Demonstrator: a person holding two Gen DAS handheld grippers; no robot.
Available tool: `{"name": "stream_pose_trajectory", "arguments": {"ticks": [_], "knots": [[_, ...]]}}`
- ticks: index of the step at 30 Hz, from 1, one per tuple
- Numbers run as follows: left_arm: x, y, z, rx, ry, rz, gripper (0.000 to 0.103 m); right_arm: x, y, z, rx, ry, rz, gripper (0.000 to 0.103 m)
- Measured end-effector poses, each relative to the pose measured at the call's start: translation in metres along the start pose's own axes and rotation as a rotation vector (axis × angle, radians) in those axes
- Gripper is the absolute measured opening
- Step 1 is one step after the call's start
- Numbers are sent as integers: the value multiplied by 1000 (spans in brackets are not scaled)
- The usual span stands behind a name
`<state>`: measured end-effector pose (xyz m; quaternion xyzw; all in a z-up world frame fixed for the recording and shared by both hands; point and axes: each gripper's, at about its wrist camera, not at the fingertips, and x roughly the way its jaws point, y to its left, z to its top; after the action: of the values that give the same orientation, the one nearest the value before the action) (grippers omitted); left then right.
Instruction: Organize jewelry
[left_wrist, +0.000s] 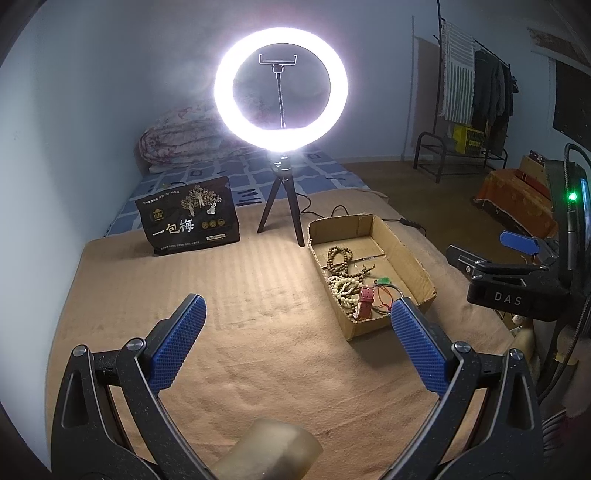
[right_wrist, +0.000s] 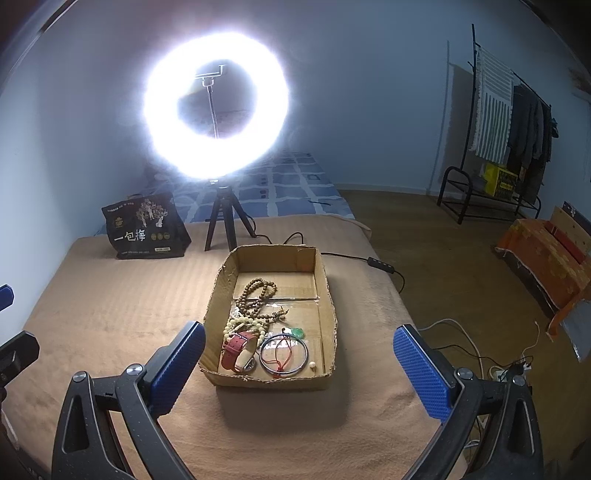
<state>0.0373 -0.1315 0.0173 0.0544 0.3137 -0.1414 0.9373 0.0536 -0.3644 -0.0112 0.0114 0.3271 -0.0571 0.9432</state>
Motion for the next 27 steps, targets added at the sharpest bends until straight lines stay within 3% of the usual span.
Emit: {"name": "stream_pose_trajectory", "arguments": {"ticks": [27], "knots": [[-6, 1, 4, -28, -43, -2, 102, 1, 2, -2, 2, 4, 10, 103]]}}
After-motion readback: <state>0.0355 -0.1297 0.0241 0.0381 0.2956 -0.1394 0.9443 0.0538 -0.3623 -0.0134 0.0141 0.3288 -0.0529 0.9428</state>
